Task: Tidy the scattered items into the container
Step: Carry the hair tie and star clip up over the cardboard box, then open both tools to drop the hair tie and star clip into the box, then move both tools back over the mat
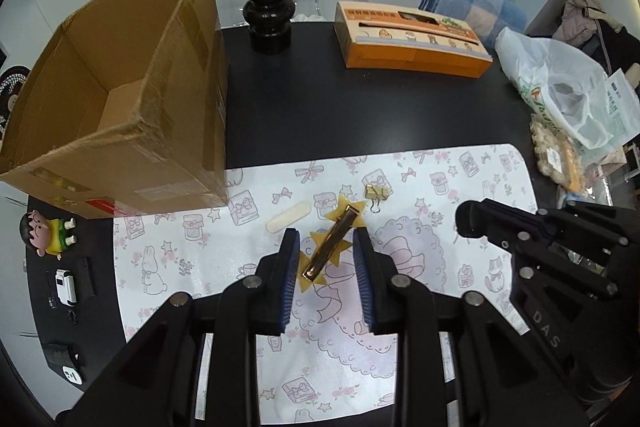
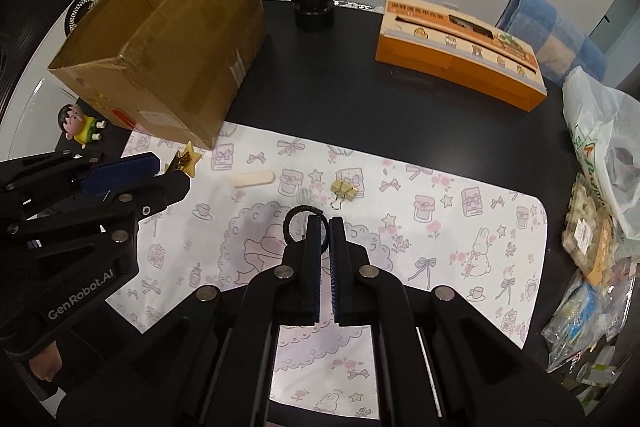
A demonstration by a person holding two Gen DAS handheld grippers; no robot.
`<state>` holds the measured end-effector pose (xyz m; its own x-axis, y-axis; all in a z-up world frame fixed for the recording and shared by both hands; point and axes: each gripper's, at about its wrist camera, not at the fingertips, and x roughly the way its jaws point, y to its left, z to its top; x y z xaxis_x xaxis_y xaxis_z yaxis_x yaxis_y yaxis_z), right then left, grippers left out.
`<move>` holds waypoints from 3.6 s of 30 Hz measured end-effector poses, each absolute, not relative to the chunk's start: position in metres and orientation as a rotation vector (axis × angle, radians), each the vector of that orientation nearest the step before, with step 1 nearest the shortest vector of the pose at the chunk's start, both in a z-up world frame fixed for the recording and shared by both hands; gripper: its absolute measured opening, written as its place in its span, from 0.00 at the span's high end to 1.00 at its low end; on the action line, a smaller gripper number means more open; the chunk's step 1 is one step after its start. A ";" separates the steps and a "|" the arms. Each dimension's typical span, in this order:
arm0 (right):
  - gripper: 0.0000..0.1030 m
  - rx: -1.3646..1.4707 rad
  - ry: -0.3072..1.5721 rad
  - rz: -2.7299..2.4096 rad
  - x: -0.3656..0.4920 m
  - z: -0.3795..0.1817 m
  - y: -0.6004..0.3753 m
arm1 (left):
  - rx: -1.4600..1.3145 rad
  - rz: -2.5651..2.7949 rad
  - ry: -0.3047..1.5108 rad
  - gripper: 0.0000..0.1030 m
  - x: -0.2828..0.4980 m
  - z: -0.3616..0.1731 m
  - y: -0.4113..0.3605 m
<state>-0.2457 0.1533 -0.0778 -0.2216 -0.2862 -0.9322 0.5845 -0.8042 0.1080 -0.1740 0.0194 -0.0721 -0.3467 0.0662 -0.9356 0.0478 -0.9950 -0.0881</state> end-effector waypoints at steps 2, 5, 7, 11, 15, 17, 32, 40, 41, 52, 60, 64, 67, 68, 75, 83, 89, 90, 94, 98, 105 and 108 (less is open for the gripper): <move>0.96 1.481 0.361 -2.067 -0.247 -0.069 0.150 | -1.779 2.576 -0.163 0.74 -0.175 -0.064 0.015; 0.96 1.477 0.365 -2.064 -0.248 -0.057 0.142 | -1.767 2.581 -0.178 0.74 -0.177 -0.054 0.008; 0.96 1.466 0.377 -2.066 -0.249 -0.047 0.135 | -1.758 2.584 -0.192 0.74 -0.179 -0.047 0.002; 0.96 1.442 0.394 -2.063 -0.253 -0.030 0.115 | -1.734 2.612 -0.216 0.74 -0.185 -0.031 -0.016; 0.96 1.416 0.418 -2.049 -0.255 -0.014 0.085 | -1.720 2.641 -0.240 0.74 -0.188 -0.017 -0.041; 0.96 1.402 0.425 -2.038 -0.256 -0.007 0.068 | -1.716 2.657 -0.260 0.74 -0.190 -0.011 -0.057; 0.96 1.334 0.438 -1.939 -0.260 0.013 -0.066 | -1.741 2.804 -0.396 0.74 -0.206 0.011 -0.186; 0.96 1.316 0.454 -1.900 -0.262 0.013 -0.117 | -1.794 2.798 -0.467 0.74 -0.218 -0.005 -0.229; 0.96 1.315 0.457 -1.900 -0.262 0.013 -0.121 | -1.797 2.797 -0.476 0.74 -0.218 -0.007 -0.232; 0.96 1.354 0.483 -1.887 -0.280 -0.001 -0.154 | -1.810 2.804 -0.499 0.74 -0.227 -0.014 -0.260; 0.94 1.395 0.497 -1.880 -0.292 -0.017 -0.163 | -1.788 2.814 -0.431 0.74 -0.229 -0.014 -0.263; 0.56 1.382 0.475 -1.881 -0.292 -0.017 -0.159 | -1.783 2.822 -0.386 0.71 -0.231 -0.014 -0.263; 0.26 1.373 0.465 -1.926 -0.294 -0.014 -0.150 | -1.817 2.853 -0.348 0.44 -0.229 -0.016 -0.264; 0.24 1.376 0.462 -1.926 -0.295 -0.014 -0.147 | -1.820 2.862 -0.345 0.31 -0.228 -0.016 -0.265; 0.00 1.377 0.461 -1.950 -0.295 -0.011 -0.123 | -1.782 2.896 -0.428 0.00 -0.217 -0.010 -0.275; 0.00 1.341 0.501 -1.981 -0.279 -0.005 -0.091 | -1.758 2.905 -0.390 0.00 -0.210 -0.001 -0.255; 0.00 1.365 0.500 -1.985 -0.275 -0.009 -0.059 | -1.762 2.886 -0.341 0.00 -0.204 -0.006 -0.228; 0.00 1.366 0.495 -1.990 -0.275 -0.009 -0.053 | -1.765 2.881 -0.339 0.00 -0.203 -0.007 -0.224; 0.00 1.366 0.476 -2.010 -0.274 -0.004 -0.028 | -1.757 2.875 -0.335 0.00 -0.198 -0.004 -0.206; 0.00 1.362 0.466 -2.028 -0.270 0.001 -0.001 | -1.724 2.876 -0.310 0.00 -0.189 0.002 -0.181; 0.00 1.375 0.431 -2.071 -0.266 -0.004 0.051 | -1.669 2.839 -0.224 0.00 -0.178 0.004 -0.120; 0.00 1.409 0.417 -2.090 -0.269 -0.017 0.078 | -1.659 2.811 -0.206 0.00 -0.175 -0.004 -0.093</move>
<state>-0.2692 0.0776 -0.0173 -0.2756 -0.2878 -0.9172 0.6177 -0.7841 0.0605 -0.1749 -0.0932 -0.0036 -0.4793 -0.0469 -0.8764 0.1741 -0.9838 -0.0426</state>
